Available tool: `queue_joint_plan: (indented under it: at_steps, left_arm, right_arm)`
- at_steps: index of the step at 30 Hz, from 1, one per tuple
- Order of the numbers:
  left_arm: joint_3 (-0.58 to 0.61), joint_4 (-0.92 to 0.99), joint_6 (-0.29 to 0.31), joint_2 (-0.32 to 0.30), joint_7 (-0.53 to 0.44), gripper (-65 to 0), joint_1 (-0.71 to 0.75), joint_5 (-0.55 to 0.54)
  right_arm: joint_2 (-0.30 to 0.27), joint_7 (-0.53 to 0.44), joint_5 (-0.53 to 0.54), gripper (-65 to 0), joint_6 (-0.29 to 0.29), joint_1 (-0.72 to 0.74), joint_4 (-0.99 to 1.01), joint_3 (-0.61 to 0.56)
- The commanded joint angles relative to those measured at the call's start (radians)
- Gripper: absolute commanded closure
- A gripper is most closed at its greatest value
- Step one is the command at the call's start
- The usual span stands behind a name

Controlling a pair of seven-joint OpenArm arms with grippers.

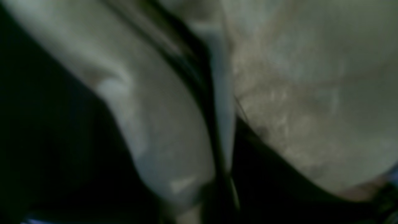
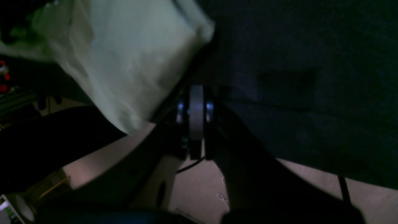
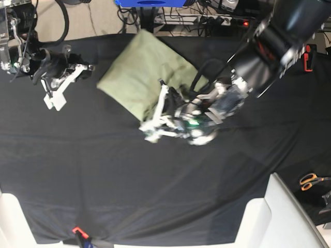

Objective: Fold the T-shirt properly
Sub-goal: 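Drag the folded shirt with the left gripper toward the table center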

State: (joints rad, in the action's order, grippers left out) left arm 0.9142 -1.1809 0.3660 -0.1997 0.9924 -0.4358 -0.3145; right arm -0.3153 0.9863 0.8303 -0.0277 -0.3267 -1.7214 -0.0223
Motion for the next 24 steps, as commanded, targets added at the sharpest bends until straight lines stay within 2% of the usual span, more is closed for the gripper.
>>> queue_joint_plan:
  at_steps: [1, 4, 6, 7, 10, 12, 16, 24]
  left_arm:
    - [0.007, -0.011, -0.008, 0.021, 0.001, 0.0, -0.038, 0.065]
    - [0.013, -0.012, -0.002, 0.084, -0.004, 0.0, -0.047, 0.248]
    - [0.016, -0.012, 0.02, 0.128, -0.046, 0.0, -0.047, 0.39]
    - [0.018, -0.009, 0.047, 0.147, -0.077, 0.0, -0.045, 0.469]
    - [0.018, 0.043, 0.15, 0.196, -0.142, 0.0, -0.044, 0.595]
    - [0.016, 0.111, 0.21, 0.239, -0.175, 0.0, -0.044, 0.647]
    - [0.009, 0.209, 0.212, 0.282, -0.238, 0.0, -0.045, 0.693]
    - [0.009, 0.236, 0.215, 0.283, -0.29, 0.0, -0.047, 0.694]
  right_arm:
    - [-0.011, -0.008, 0.014, -0.2, -0.007, 0.007, -0.016, 0.006]
    - [-0.011, -0.008, 0.014, -0.2, -0.002, 0.007, -0.016, 0.006]
    - [-0.011, -0.008, 0.014, -0.2, -0.002, 0.007, -0.016, 0.006]
    - [-0.011, -0.008, 0.014, -0.2, -0.002, 0.007, -0.016, 0.006]
    - [-0.011, -0.008, 0.014, -0.2, -0.001, 0.007, -0.016, 0.006]
    - [-0.011, -0.008, 0.013, -0.2, -0.001, 0.007, -0.016, 0.008]
    - [-0.011, -0.008, 0.013, -0.2, -0.001, 0.008, -0.016, 0.008]
    - [-0.011, -0.008, 0.014, -0.2, -0.001, 0.022, -0.016, 0.008]
